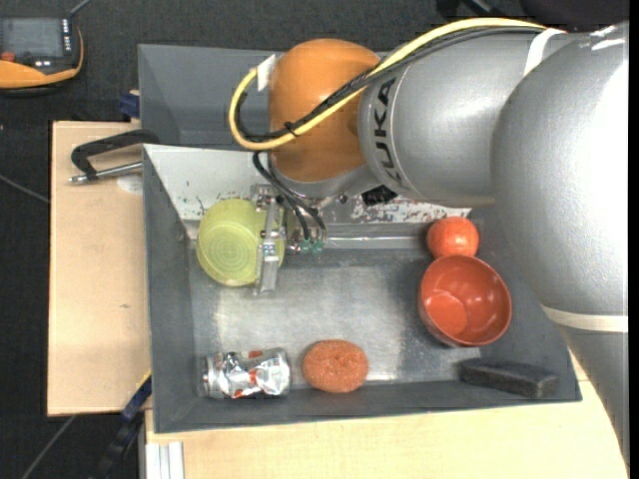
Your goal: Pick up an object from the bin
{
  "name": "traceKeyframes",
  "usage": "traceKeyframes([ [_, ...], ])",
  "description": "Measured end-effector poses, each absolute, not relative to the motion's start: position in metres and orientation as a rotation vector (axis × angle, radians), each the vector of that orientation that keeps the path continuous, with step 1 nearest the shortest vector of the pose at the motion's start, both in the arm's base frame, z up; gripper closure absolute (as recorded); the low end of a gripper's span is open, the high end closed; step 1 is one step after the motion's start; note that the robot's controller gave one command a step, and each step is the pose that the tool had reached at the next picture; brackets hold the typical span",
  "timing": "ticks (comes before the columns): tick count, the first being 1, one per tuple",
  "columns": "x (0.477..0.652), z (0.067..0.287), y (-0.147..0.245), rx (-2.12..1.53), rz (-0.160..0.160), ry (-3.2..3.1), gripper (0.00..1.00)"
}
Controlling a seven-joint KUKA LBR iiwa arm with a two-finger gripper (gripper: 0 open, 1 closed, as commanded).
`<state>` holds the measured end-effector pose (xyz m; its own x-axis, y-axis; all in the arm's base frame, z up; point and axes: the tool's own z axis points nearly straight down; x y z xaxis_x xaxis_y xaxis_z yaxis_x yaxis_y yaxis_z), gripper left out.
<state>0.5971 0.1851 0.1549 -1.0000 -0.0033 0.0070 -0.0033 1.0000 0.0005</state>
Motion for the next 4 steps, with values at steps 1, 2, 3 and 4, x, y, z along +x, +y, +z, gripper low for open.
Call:
traceKeyframes([
  [1, 0.599, 0.076, 0.21, 0.487, -0.002, -3.092, 0.0],
  [2, 0.605, 0.072, 0.226, 0.8, 0.003, -3.033, 0.0],
  [3, 0.605, 0.072, 0.225, 0.798, 0.004, -3.033, 1.0],
  [4, 0.605, 0.072, 0.226, 0.798, 0.002, -3.032, 0.0],
])
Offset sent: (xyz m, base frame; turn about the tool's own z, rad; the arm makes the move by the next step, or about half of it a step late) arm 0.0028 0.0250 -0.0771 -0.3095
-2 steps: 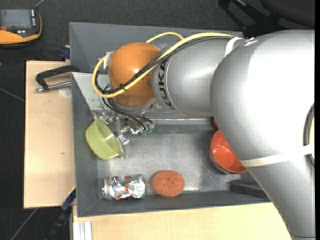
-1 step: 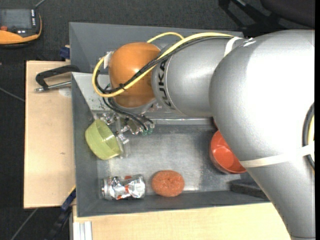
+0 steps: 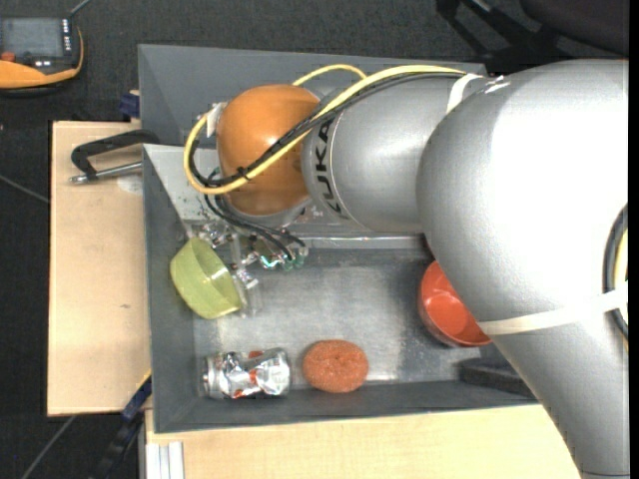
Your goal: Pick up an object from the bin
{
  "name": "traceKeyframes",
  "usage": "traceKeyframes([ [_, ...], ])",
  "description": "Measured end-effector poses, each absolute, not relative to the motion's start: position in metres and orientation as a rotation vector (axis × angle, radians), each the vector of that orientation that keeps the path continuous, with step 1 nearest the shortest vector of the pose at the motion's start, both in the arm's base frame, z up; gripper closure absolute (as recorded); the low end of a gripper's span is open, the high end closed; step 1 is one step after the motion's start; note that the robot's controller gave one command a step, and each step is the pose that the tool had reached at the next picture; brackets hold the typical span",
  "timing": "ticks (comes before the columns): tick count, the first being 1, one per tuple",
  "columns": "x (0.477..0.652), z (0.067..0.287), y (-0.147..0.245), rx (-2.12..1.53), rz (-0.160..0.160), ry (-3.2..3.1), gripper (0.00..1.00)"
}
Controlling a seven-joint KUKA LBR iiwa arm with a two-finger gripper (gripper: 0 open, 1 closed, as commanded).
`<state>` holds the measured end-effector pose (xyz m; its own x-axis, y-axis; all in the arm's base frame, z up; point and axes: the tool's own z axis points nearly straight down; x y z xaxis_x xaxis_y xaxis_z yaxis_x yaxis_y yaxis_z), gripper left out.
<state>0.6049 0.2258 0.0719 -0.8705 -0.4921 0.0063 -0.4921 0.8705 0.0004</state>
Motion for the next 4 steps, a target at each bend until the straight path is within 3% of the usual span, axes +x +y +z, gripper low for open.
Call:
traceKeyframes([
  [1, 0.605, 0.072, 0.225, 0.798, 0.004, -3.032, 1.0],
  [2, 0.605, 0.072, 0.226, 0.798, 0.001, -3.032, 0.0],
  [3, 0.605, 0.072, 0.225, 0.798, 0.004, -3.031, 1.0],
  [4, 0.6, 0.092, 0.217, 0.731, 0.001, -3.052, 1.0],
])
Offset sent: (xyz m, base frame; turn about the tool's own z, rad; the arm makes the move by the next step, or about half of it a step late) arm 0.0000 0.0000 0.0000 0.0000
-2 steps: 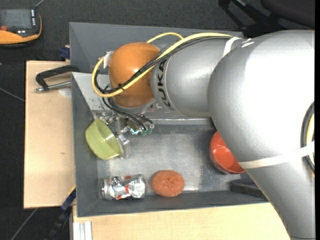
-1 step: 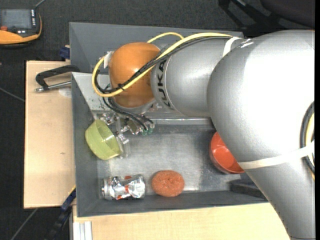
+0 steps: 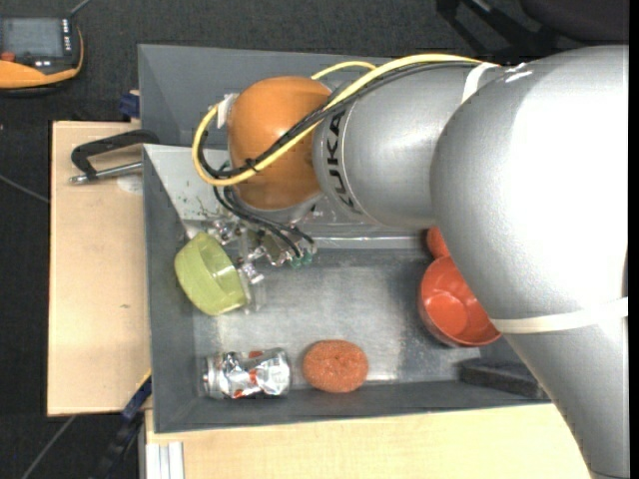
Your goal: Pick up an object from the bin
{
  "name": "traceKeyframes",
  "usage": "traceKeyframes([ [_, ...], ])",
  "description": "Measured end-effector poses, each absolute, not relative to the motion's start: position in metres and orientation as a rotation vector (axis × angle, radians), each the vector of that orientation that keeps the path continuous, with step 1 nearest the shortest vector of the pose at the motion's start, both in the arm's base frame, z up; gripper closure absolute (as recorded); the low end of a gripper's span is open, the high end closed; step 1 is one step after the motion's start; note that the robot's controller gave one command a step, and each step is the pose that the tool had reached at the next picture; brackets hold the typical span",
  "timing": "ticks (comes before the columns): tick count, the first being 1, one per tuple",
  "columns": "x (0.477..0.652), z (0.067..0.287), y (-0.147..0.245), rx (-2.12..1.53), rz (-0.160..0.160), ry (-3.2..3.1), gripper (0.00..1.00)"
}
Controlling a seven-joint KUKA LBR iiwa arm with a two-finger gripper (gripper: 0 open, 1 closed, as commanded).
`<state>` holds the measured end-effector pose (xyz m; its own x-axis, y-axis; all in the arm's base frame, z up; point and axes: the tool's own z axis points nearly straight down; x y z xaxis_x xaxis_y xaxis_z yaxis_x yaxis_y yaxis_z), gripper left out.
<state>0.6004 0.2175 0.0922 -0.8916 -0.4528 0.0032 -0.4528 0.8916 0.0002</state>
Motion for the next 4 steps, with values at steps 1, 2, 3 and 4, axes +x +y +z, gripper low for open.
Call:
traceKeyframes([
  [1, 0.6, 0.091, 0.217, 0.73, 0.001, -3.052, 0.0],
  [2, 0.602, 0.07, 0.219, 0.674, 0.001, -3.064, 0.0],
  [3, 0.603, 0.071, 0.219, 0.673, 0.002, -3.065, 1.0],
  [4, 0.602, 0.072, 0.223, 0.926, 0.011, -3.004, 1.0],
])
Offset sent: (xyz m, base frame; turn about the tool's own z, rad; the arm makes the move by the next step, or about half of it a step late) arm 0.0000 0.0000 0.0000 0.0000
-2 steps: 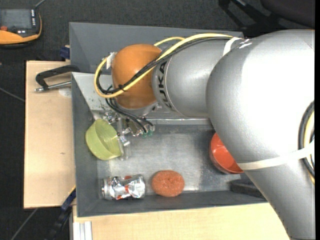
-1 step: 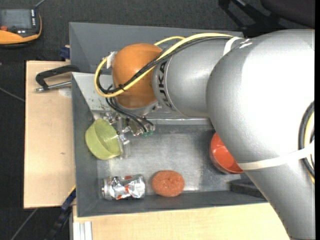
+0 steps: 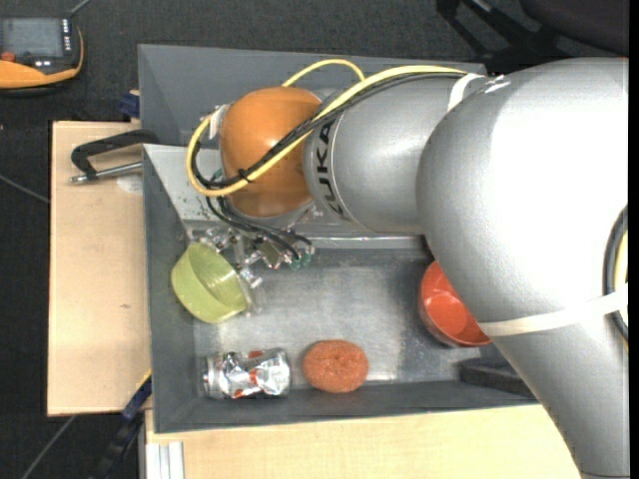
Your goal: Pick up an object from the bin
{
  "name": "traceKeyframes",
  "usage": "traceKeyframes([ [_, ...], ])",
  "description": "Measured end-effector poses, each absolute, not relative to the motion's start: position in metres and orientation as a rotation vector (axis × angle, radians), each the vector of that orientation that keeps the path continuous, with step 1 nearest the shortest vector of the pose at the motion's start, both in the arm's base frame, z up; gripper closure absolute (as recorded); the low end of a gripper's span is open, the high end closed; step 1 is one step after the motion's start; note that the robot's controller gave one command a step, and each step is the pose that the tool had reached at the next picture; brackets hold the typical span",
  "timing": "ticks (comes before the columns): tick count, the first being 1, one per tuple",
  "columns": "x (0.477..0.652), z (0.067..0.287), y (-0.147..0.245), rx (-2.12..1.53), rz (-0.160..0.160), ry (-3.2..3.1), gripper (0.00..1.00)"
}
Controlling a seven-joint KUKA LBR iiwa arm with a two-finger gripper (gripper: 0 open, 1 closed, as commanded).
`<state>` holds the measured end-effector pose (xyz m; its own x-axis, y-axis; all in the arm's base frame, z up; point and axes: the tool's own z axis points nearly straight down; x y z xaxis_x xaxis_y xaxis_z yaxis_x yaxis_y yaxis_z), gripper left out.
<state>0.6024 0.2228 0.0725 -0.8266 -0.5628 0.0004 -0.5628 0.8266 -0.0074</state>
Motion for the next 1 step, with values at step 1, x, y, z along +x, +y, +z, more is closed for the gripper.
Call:
traceKeyframes([
  [1, 0.5981, 0.2363, 0.193, -1.051, -0.011, 2.942, 1.0],
])
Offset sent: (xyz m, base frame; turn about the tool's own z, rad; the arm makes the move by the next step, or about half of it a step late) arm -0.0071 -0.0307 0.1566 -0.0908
